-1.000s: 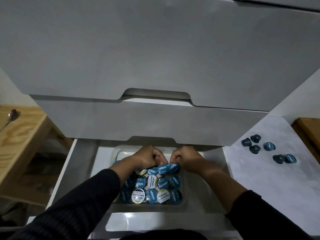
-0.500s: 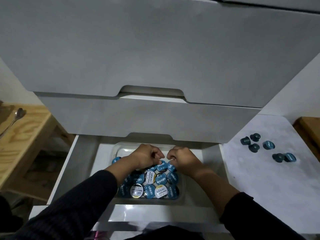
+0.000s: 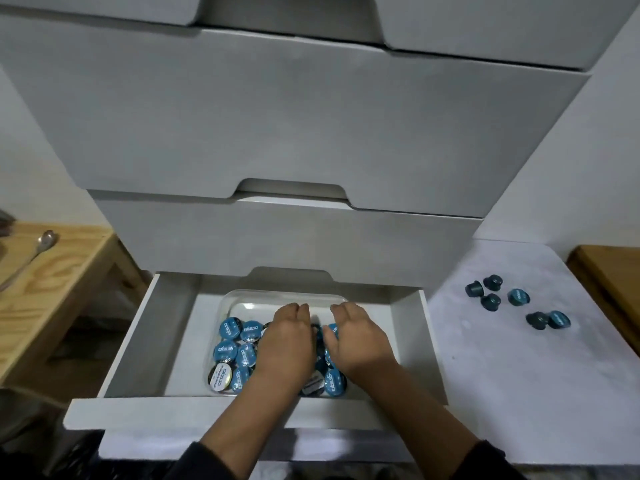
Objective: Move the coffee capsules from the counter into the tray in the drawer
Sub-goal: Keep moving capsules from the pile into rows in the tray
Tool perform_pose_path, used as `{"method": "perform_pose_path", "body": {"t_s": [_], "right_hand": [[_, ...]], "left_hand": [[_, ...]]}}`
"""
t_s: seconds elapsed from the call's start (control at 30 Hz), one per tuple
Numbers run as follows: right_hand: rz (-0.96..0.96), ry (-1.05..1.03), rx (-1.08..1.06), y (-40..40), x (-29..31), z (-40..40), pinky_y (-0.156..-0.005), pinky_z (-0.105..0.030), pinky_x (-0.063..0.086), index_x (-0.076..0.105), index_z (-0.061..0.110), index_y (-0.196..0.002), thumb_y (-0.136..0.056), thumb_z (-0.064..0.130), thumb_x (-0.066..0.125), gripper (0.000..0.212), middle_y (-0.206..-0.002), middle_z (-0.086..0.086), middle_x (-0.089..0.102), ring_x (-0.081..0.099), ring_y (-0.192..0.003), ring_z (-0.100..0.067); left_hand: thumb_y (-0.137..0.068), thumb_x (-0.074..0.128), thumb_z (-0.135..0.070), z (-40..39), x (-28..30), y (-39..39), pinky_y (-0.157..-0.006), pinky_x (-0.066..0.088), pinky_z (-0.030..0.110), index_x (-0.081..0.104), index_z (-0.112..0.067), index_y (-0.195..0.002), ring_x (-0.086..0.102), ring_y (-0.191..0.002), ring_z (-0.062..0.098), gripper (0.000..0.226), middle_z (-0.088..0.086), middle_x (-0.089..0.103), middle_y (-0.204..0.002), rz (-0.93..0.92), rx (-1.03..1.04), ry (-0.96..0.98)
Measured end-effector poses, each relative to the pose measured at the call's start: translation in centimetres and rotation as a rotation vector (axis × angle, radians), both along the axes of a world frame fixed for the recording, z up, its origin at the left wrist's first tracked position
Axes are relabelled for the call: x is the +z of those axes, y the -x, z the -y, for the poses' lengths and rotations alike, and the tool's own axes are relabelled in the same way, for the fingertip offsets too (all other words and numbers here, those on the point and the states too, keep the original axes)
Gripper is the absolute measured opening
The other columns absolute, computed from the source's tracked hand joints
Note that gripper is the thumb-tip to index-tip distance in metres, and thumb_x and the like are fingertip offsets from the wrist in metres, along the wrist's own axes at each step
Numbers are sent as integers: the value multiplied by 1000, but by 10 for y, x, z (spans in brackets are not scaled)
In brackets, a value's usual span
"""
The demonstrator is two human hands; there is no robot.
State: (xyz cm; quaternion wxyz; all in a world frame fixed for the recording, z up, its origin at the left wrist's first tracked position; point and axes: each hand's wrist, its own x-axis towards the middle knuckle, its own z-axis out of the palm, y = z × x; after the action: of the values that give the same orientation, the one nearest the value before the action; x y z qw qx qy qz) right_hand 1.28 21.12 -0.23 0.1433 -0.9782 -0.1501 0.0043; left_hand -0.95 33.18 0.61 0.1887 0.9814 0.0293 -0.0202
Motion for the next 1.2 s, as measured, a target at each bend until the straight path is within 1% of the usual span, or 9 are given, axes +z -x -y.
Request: {"method": "perform_pose_path", "body": {"t_s": [0.13,0.3,0.53,0.67,0.8,0.9,1.0,1.1,1.2], "right_hand": [[107,-66,-36,13,7,12,-59,-19,54,68,13,-92,-78,37,37,42,-84,-2,69,68,-74,-15],[241,-94,-60,16,20,55,-70,-23,55,67,11,-103,-83,36,38,43,-95,-6,71,69,-82,-19],[347,-222,-84,-3,29,161,-67,-24,54,63,6,-103,-88,29,41,35,-95,-10,67,65,-85,-23],[510,-117,-111,-18,16,245,-60,-29,56,66,-1,-88,-83,12,57,17,-88,-14,70,66,-76,-29],[460,205,-32,-37,-11,330,-51,-29,54,63,2,-63,-76,1,65,13,-81,-18,71,66,-67,-30],[328,196,-40,-42,-22,377,-49,-23,53,61,2,-54,-56,-5,77,18,-72,-17,71,66,-61,-27],[164,59,-175,-51,-31,415,-48,-23,53,65,-4,-61,-50,-9,79,18,-71,-17,70,66,-58,-26],[41,-109,-384,-70,-49,441,-74,-31,52,62,-5,-97,-82,2,58,17,-97,-20,65,63,-84,-30],[24,-125,-385,-84,-58,456,-82,-33,47,61,-4,-100,-89,3,48,18,-102,-20,63,59,-93,-30]], "left_hand": [[-95,42,-23,17,11,16,-99,39,28,34,-11,-136,42,-125,21,44,7,43,-136,65,17,3],[-93,46,-24,55,24,15,-104,35,25,22,-15,-143,29,-135,17,56,4,30,-147,74,-40,42],[-95,38,-29,159,33,-4,-90,44,28,46,-18,-129,51,-114,20,37,5,54,-125,240,-88,159],[-95,41,-29,236,23,-17,-93,42,25,49,-19,-130,52,-116,18,37,2,55,-128,200,-108,241],[-95,43,-27,308,-2,-33,-100,38,25,49,-19,-130,49,-121,16,37,2,54,-133,104,-147,276],[-93,44,-24,348,-20,-45,-95,42,27,52,-17,-127,53,-116,20,36,4,57,-127,13,-156,296],[-92,45,-20,384,-37,-59,-90,45,30,55,-16,-122,55,-109,23,32,8,59,-120,-79,-189,310],[-91,46,-18,410,-50,-77,-86,43,29,56,-15,-121,56,-106,25,31,9,59,-116,-118,-205,322],[-89,47,-14,429,-59,-95,-81,45,32,59,-10,-113,57,-99,28,28,12,60,-111,-124,-208,332]]}}
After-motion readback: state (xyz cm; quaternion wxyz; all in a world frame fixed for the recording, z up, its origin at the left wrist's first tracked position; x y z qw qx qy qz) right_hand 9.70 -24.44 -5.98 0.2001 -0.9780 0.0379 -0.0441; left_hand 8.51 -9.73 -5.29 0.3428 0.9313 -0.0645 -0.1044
